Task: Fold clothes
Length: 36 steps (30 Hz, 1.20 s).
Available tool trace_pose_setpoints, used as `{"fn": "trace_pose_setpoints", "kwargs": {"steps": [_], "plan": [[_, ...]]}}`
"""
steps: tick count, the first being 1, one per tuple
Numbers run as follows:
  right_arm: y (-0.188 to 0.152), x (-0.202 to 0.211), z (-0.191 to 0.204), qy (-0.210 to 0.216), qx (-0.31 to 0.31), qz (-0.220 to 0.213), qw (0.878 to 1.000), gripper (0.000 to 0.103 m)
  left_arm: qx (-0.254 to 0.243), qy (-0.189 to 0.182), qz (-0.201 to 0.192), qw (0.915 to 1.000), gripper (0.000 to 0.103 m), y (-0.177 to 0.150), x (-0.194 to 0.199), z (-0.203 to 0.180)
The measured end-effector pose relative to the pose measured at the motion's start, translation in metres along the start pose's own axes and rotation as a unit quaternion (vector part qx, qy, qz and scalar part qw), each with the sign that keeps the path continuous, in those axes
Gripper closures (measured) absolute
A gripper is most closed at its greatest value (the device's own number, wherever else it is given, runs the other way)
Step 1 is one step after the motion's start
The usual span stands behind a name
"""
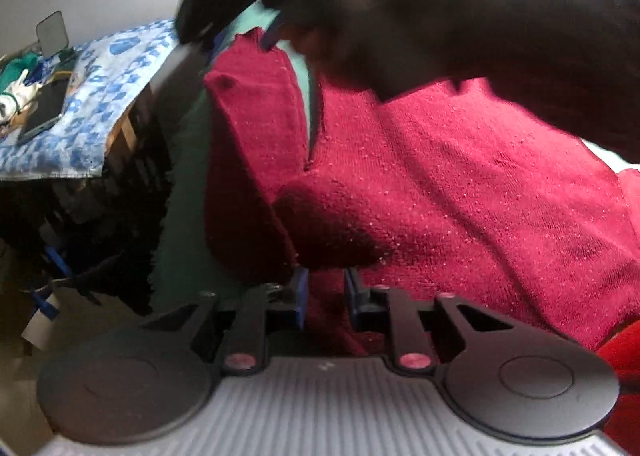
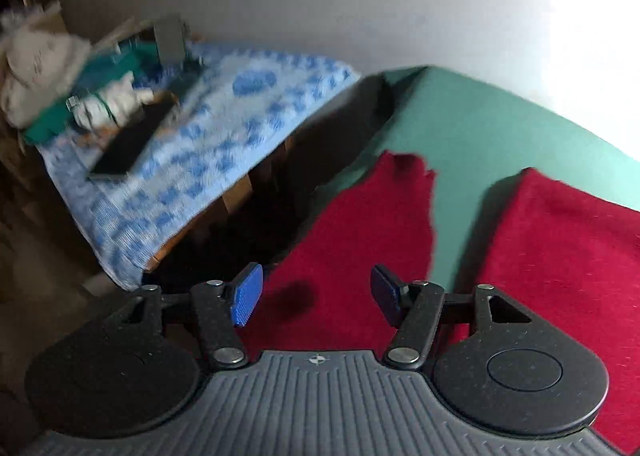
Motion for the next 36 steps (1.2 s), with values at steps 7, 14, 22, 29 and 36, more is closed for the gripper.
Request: {"fn": "trace_pose_setpoints", "kwargs": {"steps": [7,14,22,29,36], "plan": [[0.004,-0.03,0.005,-0.025,-0.026,0.011,0.999,0.062,0.005,-0.034,0.001,0.9994,0.082,0.001,0.0,0.013],[-0.003,0.001,-0.048,0.068,-0.129,-0.033,0.989,0.099,0.001,-0.039,0.008,0.9992,0.096,0.007,-0.002,0.011],[-0.037,0.07,-0.119,0.127,-0.206,-0.133,0.961,0.1,0.004,-0.016,0.012,0.9998,0.099,0.015,-0.002,-0.003],[-0.1,0.129,-0.196,0.113,-0.25,-0.2,0.941,0.1,-0.016,0.022,0.012,0.9996,0.098,0.02,-0.006,-0.036],[-0.191,0.158,-0.268,0.052,-0.302,-0.164,0.938,0.099,-0.05,0.062,0.016,0.9967,0.099,0.032,-0.015,-0.07]]}}
Point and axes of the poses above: each gripper's, at about its wrist camera, not at the fingertips, and x roughly against the way its jaws point, z to its left, y to its top, the point moved 2 cm from there along -x, roughly the way its jaws point, and after that the axes turned 13 degrees about z, right-handed, at the moved point
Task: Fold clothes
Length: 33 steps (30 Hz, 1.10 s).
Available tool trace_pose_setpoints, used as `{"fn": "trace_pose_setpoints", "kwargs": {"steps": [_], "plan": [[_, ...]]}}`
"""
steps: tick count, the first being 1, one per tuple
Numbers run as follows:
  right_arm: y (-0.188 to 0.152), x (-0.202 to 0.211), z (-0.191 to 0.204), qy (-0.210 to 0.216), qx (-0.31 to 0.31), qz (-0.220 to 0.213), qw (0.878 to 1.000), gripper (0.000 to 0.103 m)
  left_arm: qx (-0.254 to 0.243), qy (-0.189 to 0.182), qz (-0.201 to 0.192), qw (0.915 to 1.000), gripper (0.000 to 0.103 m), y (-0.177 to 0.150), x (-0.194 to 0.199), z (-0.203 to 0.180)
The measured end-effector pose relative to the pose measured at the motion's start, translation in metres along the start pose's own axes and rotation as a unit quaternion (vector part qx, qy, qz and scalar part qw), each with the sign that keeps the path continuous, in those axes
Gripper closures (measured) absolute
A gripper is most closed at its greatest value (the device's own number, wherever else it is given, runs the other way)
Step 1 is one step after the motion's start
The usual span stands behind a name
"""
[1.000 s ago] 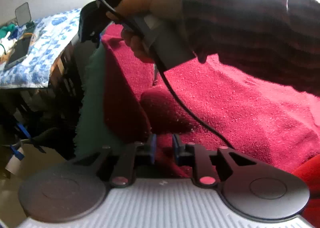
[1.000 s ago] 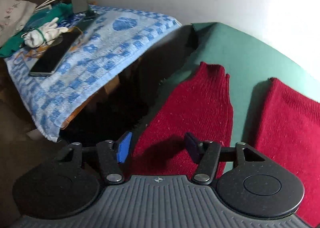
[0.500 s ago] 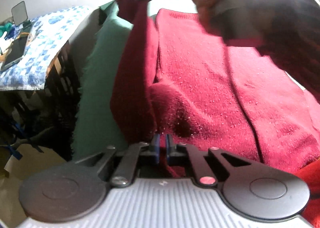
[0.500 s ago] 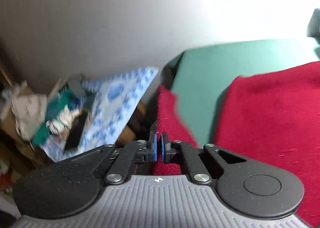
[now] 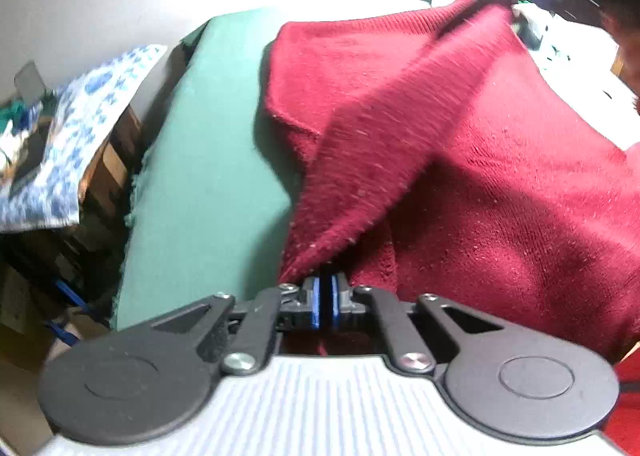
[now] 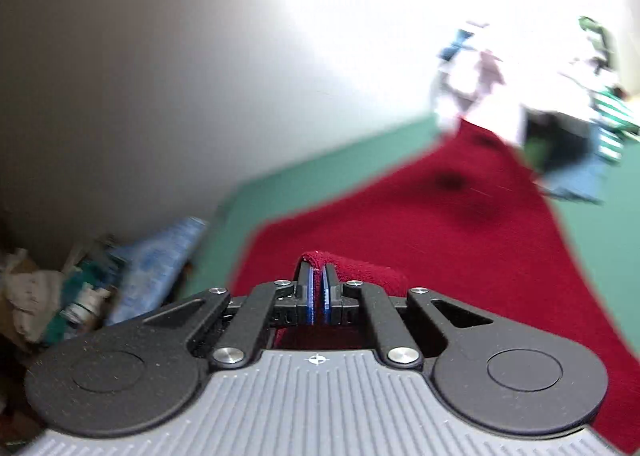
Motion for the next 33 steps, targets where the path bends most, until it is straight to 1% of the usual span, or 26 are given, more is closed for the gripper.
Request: {"fn": "trace_pose_setpoints", "kwargs": {"steps": [3,5,7,8,9,10,12,13,14,15,16,17,19,20,23,24,25,26,27,28,29,30,32,33], "plan": [[-0.026,0.008,-0.036,-0.03,-0.012,0.046,0.998,0.099,-0.005,0.007,0.003,1.0,0.098,0.003,0.003,-0.008],[-0.042,0.014,-0.057,-0.048,-0.008,0.078,0.996,0.094,-0.004,0.011,0.003,0.9999,0.098,0.003,0.007,-0.01],[-0.051,0.021,-0.075,-0.063,-0.001,0.102,0.993,0.074,-0.003,0.017,0.006,0.9998,0.098,0.002,0.01,-0.012],[-0.053,0.026,-0.083,-0.066,0.002,0.103,0.992,0.069,-0.002,0.022,0.009,0.9997,0.097,0.0,0.01,-0.015],[-0.054,0.029,-0.086,-0.068,0.014,0.097,0.993,0.062,-0.002,0.029,0.012,0.9995,0.097,-0.001,0.011,-0.017],[-0.054,0.032,-0.083,-0.071,0.036,0.086,0.993,0.061,-0.002,0.035,0.014,0.9993,0.096,-0.003,0.011,-0.02],[-0.054,0.033,-0.068,-0.072,0.105,0.061,0.99,0.06,-0.001,0.049,0.02,0.9986,0.096,-0.005,0.01,-0.026],[-0.054,0.032,-0.056,-0.064,0.147,0.053,0.986,0.057,-0.001,0.054,0.021,0.9983,0.096,-0.006,0.01,-0.029],[-0.056,0.03,-0.044,-0.055,0.192,0.049,0.979,0.054,0.0,0.058,0.021,0.9981,0.096,-0.007,0.011,-0.032],[-0.061,0.025,-0.03,-0.05,0.246,0.049,0.967,0.048,0.001,0.061,0.021,0.9979,0.095,-0.008,0.012,-0.035],[-0.068,0.019,-0.015,-0.05,0.305,0.046,0.95,0.044,0.002,0.066,0.021,0.9976,0.094,-0.009,0.013,-0.038],[-0.077,0.011,-0.002,-0.059,0.362,0.04,0.929,0.044,0.005,0.07,0.021,0.9973,0.093,-0.01,0.013,-0.04],[-0.094,-0.008,0.015,-0.1,0.459,0.03,0.882,0.044,0.01,0.078,0.02,0.9967,0.089,-0.012,0.015,-0.043],[-0.099,-0.018,0.019,-0.11,0.481,0.034,0.869,0.045,0.014,0.082,0.021,0.9964,0.087,-0.014,0.015,-0.045],[-0.1,-0.043,0.019,-0.109,0.485,0.066,0.865,0.051,0.027,0.09,0.024,0.9952,0.082,-0.022,0.016,-0.047],[-0.098,-0.049,0.017,-0.11,0.477,0.072,0.869,0.055,0.032,0.093,0.025,0.9948,0.079,-0.024,0.016,-0.048],[-0.094,-0.053,0.014,-0.113,0.461,0.072,0.877,0.056,0.035,0.096,0.026,0.9944,0.076,-0.027,0.016,-0.048],[-0.088,-0.056,0.01,-0.112,0.441,0.076,0.887,0.057,0.038,0.097,0.027,0.9942,0.075,-0.03,0.015,-0.049],[-0.081,-0.058,0.005,-0.106,0.42,0.083,0.898,0.066,0.041,0.098,0.029,0.994,0.074,-0.032,0.014,-0.049],[-0.076,-0.058,0.001,-0.097,0.399,0.089,0.907,0.085,0.043,0.097,0.033,0.9938,0.073,-0.035,0.012,-0.05],[-0.071,-0.056,-0.003,-0.09,0.38,0.091,0.916,0.094,0.045,0.095,0.036,0.9938,0.072,-0.037,0.011,-0.05],[-0.067,-0.051,-0.009,-0.084,0.36,0.087,0.925,0.098,0.045,0.093,0.036,0.994,0.071,-0.039,0.011,-0.05],[-0.059,-0.04,-0.019,-0.073,0.321,0.077,0.941,0.1,0.04,0.091,0.031,0.9946,0.065,-0.042,0.011,-0.05],[-0.054,-0.032,-0.024,-0.068,0.3,0.068,0.949,0.1,0.038,0.09,0.028,0.9948,0.058,-0.043,0.011,-0.049]]}}
Point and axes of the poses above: each gripper's, at about its wrist camera, not at the fingertips, and x roughly against the way its jaws point, z to its left, y to its top, the point moved 2 cm from there along -x, roughly the way its jaws point, and after that the axes turned 13 degrees about z, right-handed, at the moved point
